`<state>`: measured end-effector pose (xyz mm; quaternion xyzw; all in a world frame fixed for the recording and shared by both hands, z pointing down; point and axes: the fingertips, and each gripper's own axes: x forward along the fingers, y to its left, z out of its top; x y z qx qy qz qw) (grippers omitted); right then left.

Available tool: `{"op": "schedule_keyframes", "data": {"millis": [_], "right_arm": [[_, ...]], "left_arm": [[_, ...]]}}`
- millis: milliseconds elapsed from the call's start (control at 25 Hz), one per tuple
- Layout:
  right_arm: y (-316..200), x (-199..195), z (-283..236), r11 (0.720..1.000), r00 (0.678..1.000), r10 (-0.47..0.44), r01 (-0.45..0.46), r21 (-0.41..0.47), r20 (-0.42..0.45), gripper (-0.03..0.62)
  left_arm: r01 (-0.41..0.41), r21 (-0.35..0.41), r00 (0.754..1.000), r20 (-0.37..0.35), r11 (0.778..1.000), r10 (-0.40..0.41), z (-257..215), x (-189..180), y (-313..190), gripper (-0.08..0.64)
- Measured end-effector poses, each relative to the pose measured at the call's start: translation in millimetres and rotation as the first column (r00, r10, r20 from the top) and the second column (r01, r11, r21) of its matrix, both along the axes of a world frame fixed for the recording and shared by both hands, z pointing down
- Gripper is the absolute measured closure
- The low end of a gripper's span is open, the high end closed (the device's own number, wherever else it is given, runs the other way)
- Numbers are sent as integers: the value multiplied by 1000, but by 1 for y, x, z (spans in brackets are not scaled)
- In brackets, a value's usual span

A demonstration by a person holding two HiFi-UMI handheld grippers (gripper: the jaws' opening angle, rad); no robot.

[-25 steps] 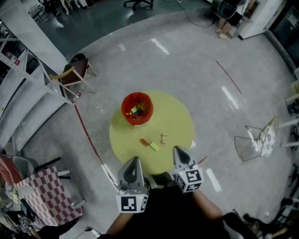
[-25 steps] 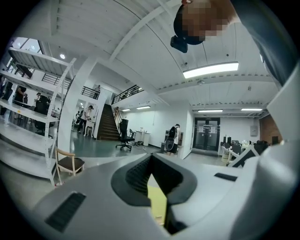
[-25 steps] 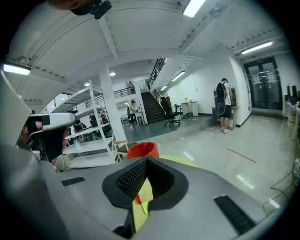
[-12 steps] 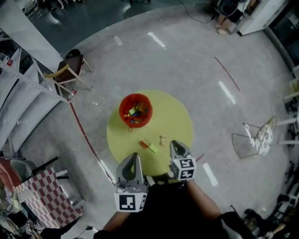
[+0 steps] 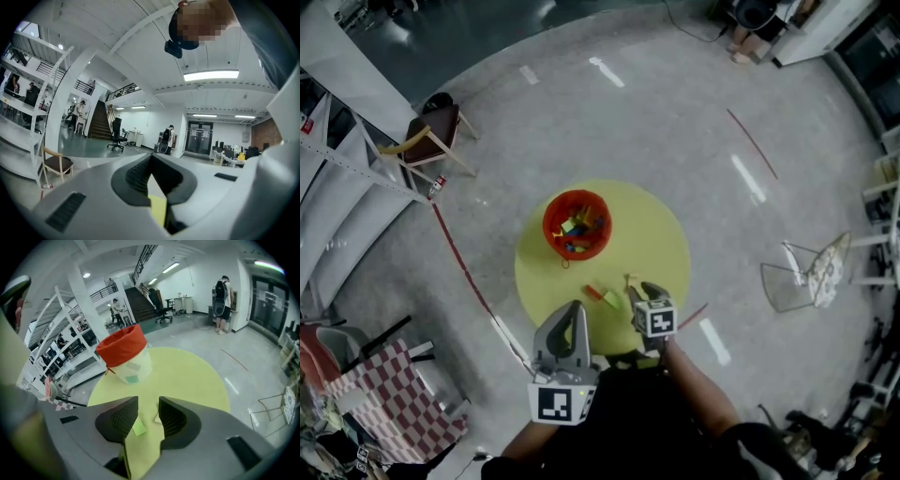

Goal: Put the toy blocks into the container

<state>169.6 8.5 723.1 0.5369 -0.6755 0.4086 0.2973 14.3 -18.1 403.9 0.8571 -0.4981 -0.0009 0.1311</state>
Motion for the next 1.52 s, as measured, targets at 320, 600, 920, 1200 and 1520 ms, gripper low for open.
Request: {"op": "schedule_keyframes", "data": {"millis": [320,600,920,1200,1520], "right_arm": [[15,-6,63,974,999,25,-20,-225,20,420],[32,4,104,935,997,23,-48,-350,-75,420],[36,9,114,923,995,56,-85,-375,-86,465],[35,-1,95,936,998,54,-56,-348,-15,468],[-9,-3,15,993,999,-17,11,-113,-52,468]], "left_arm": [[-8,-3,1000,-14,1000,8,-2,-8,-8,561],[1,-6,1000,-18,1000,-1,-3,-14,-15,561],[-1,-28,1000,-19,1000,1,4,-16,-17,561],[0,-40,1000,-21,999,-1,11,-18,-17,561],[28,-46,999,-17,999,-28,17,-29,-18,560]]}}
